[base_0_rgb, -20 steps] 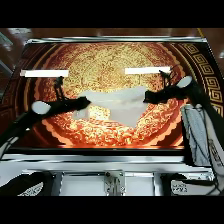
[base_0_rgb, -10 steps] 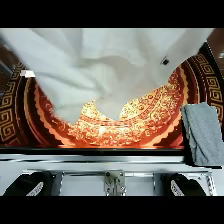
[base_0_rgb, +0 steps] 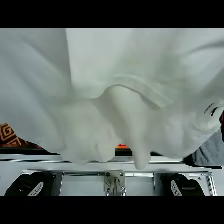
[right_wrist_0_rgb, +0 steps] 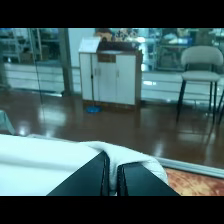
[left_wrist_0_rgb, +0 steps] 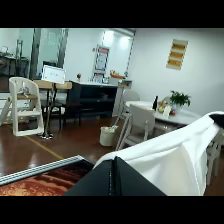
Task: Fold the shirts.
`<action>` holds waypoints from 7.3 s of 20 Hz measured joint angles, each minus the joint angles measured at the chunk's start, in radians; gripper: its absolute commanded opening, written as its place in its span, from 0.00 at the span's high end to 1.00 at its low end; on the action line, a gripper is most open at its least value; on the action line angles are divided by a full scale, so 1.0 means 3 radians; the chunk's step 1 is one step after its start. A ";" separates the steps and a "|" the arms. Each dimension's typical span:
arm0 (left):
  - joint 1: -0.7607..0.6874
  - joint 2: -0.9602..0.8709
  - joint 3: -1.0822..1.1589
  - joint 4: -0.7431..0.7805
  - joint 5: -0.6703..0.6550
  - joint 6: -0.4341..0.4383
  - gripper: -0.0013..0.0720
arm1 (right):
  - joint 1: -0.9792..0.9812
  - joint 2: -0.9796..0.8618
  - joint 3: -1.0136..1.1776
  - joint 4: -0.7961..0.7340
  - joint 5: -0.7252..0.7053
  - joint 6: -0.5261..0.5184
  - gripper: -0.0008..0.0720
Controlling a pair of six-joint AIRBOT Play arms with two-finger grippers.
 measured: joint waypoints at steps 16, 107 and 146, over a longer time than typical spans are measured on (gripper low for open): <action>0.0000 -0.1296 -0.0980 0.1390 0.0992 -0.0888 0.94 | 0.0003 -0.2071 -0.0357 -0.0543 0.0188 0.0576 0.89; 0.1041 -0.0193 0.0076 0.1404 -0.1706 -0.0833 0.94 | -0.0191 -0.0633 -0.0188 -0.0757 0.1301 0.0388 0.89; 0.2770 -0.2277 -0.3061 0.0346 -0.1439 0.0277 0.16 | -0.1148 -0.2780 -0.2066 0.0301 0.1249 -0.0117 0.05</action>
